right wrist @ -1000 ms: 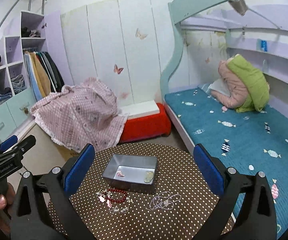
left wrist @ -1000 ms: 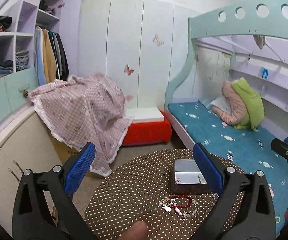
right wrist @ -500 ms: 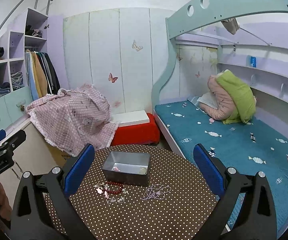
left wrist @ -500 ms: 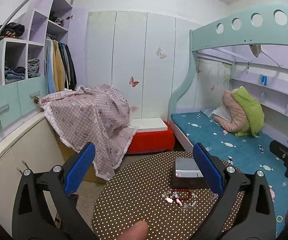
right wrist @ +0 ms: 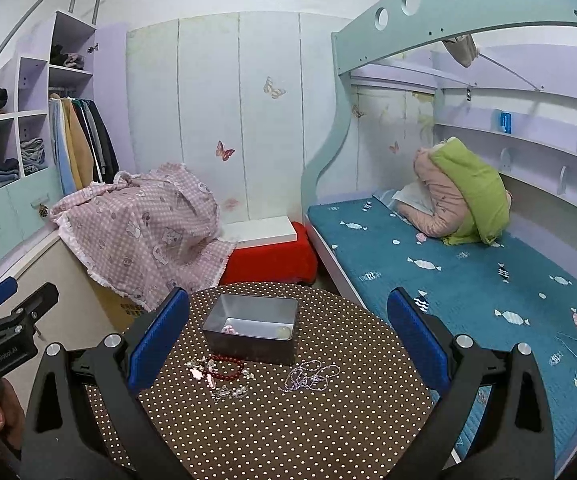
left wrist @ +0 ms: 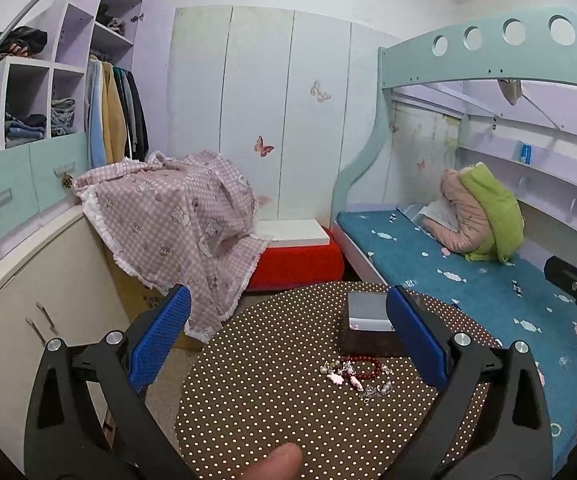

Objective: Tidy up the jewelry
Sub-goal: 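Withdraw both tools from the gray tin back over the table, then grasp a pink bunny charm with left tool while right tool grasps the silver chain necklace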

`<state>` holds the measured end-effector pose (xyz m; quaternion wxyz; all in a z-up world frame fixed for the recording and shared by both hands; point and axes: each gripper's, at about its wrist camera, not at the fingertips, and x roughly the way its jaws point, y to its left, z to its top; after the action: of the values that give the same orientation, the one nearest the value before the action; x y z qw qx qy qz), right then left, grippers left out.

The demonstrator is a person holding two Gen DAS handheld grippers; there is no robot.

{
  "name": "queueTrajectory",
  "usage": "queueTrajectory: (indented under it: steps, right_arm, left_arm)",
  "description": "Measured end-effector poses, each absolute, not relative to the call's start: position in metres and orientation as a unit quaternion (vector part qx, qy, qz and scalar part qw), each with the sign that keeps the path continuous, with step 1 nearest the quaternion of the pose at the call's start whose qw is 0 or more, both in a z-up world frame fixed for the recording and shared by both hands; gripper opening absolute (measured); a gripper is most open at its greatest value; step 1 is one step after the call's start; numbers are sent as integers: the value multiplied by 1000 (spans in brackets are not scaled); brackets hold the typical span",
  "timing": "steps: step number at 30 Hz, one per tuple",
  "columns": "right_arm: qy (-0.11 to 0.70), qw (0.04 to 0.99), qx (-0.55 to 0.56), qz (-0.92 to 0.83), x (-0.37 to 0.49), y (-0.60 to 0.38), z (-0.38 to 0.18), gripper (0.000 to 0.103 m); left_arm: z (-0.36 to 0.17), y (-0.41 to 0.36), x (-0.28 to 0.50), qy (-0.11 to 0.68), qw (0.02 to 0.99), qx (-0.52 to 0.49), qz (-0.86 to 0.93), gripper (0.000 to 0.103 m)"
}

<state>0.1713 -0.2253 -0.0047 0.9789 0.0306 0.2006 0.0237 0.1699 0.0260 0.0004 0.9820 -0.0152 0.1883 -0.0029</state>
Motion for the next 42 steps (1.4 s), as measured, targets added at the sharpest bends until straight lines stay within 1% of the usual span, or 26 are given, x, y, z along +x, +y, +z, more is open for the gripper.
queueTrajectory:
  steps: [4,10,22,29,36,38,40,41,42]
  right_arm:
    - [211,977,28,21,178,-225,-13,95]
    - [257,966,27,13,198,-232,-42,95]
    - [388,922,20,8,249,-243,-129,95]
    - [416,909,22,6,267,-252,-150,95]
    - [435,900,21,12,279,-254,-165,95]
    - [438,899,24,13,282,-255,-168,95]
    - [439,898,26,15,284,-256,-171,95]
    - [439,898,26,17,286,-256,-172,95]
    - [440,898,25,17,287,-256,-174,95]
  left_arm:
    - [-12,26,179,206,979,-11,-2,98]
    - [-45,20,203,249,968,0,-5,98]
    - [-147,-9,275,372,927,41,-20,98]
    - [-197,-15,316,432,901,40,-26,98]
    - [-220,-19,340,459,887,22,-37,96]
    - [-220,-18,342,455,889,21,-40,88]
    - [-219,-20,343,449,892,24,-47,72]
    - [-218,-21,343,446,893,24,-53,68]
    - [-218,-20,343,444,894,24,-56,59]
